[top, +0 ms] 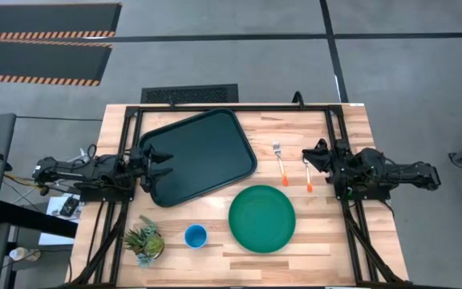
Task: Pick and place plate/cup/fork/spoon on tray
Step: Put the blue cup on the top left of the black tray
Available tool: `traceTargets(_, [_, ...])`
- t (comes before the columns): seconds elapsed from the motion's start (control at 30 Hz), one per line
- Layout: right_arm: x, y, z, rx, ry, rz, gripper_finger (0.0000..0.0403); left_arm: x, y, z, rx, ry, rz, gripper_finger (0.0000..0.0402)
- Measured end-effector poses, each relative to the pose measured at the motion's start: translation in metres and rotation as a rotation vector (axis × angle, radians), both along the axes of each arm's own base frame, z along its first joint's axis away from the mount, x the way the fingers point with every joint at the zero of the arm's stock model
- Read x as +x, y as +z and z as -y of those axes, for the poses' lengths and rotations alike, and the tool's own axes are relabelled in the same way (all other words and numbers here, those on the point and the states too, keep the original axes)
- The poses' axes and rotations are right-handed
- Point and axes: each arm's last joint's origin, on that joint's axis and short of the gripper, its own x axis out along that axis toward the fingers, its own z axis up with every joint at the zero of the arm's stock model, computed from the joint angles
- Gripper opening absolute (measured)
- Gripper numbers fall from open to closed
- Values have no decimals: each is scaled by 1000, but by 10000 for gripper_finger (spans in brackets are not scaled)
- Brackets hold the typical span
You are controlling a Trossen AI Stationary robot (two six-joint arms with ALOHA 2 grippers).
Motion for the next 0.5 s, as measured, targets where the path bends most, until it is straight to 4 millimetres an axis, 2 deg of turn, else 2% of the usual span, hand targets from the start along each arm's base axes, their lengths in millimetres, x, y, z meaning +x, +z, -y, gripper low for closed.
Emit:
traceTargets(0.23, [0, 0, 1, 21, -27, 2, 108, -3, 16, 0, -68, -10, 146, 284])
traceTargets(0.4, [1, -3, 1, 17, -31, -30, 108, -4, 46, 2, -153, -104, 143, 284])
traceTargets(0.5, [2, -7, 1, 1, -42, -75, 108, 4, 63, 5, -194, -166, 16, 284])
